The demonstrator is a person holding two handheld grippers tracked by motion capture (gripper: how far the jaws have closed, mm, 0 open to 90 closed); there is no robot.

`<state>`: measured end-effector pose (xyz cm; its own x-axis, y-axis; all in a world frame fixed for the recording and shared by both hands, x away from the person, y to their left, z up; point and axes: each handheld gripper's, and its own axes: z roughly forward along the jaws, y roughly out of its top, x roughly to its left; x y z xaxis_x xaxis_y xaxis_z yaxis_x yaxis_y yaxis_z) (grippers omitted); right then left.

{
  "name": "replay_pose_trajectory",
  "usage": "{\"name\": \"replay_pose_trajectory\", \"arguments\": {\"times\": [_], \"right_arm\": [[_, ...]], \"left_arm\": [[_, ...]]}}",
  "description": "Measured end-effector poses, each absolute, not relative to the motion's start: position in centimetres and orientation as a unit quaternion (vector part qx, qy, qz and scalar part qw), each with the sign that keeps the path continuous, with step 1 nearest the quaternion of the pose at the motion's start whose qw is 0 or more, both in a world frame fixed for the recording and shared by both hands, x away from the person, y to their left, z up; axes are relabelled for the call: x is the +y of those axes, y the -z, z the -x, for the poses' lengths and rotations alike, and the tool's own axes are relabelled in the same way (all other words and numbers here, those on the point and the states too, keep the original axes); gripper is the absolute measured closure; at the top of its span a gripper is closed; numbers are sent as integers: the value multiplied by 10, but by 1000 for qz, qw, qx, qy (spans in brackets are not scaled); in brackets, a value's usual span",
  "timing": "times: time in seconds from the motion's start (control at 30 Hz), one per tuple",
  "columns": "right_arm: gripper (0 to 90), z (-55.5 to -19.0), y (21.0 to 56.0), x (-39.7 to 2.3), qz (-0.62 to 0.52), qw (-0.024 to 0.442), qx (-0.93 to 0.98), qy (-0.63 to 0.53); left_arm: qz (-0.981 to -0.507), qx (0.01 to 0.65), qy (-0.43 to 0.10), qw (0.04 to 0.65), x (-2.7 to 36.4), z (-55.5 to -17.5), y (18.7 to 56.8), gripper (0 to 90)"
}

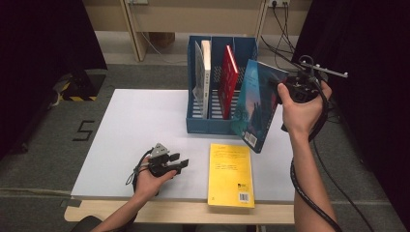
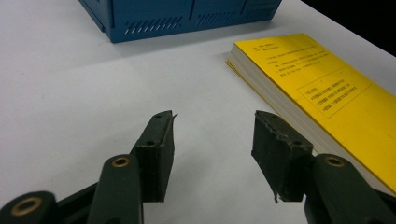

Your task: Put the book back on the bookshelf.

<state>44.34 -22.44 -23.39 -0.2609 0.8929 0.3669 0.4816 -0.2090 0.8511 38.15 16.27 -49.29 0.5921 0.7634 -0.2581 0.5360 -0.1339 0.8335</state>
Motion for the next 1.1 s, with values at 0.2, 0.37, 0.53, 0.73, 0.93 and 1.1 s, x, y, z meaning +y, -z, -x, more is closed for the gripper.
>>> {"name": "replay_pose_trajectory", "arguments": {"times": [0.2,0.37,0.53,0.73,0.93,1.1], "right_arm": [[750,-448,230,-223,-574,208,592,-526],[750,-450,226,-223,-573,211,591,-527],[750,-452,224,-222,-572,212,593,-526],[750,-451,220,-223,-572,209,592,-527],[750,-451,211,-223,-570,216,591,-528],[750,-452,207,-223,-570,222,588,-529]], "left_arm": [[-744,436,-115,493,163,-381,493,479],[-745,437,-115,492,163,-382,493,479],[-744,438,-115,492,163,-381,492,480],[-743,438,-117,492,163,-381,492,481],[-743,438,-117,492,163,-381,492,482],[-743,436,-118,494,163,-381,492,483]]}}
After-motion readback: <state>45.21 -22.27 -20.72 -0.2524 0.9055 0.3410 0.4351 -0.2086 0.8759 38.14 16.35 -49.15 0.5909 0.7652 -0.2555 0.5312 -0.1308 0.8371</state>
